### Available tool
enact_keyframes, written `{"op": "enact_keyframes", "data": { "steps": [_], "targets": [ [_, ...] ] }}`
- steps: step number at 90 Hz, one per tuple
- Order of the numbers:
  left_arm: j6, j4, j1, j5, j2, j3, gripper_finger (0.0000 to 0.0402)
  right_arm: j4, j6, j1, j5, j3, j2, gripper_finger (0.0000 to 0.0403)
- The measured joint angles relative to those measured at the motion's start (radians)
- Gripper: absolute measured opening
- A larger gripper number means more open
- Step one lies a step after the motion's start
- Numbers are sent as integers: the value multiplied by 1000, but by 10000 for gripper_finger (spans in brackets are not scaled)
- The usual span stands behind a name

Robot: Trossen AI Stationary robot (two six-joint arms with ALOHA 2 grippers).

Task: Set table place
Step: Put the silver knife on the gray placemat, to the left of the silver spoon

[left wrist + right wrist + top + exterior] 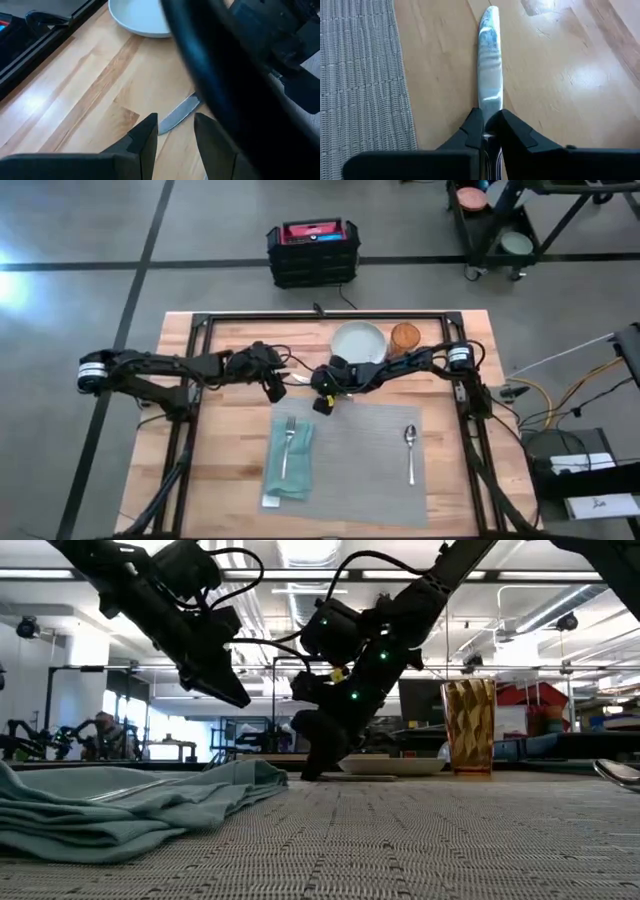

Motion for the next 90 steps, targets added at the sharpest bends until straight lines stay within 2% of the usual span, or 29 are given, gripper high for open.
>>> {"op": "enact_keyframes", "data": {
  "steps": [9, 30, 44, 74, 90],
  "targets": [
    [0, 0, 0, 0, 0, 0, 114, -2, -1, 0, -11, 5, -10, 2],
    [0, 0, 0, 0, 0, 0, 114, -16, -4, -4, -58, 32, -8, 6],
    [0, 0, 0, 0, 0, 0, 114, -15, 5, -4, -35, 32, -15, 3],
    [-1, 41, 0, 55, 6, 1, 114, -157, 42, -17, -45, 29, -200, 1],
    [23, 77, 0, 62, 56, 2, 114, -177, 44, -16, -62, 4, -215, 0]
  ]
}}
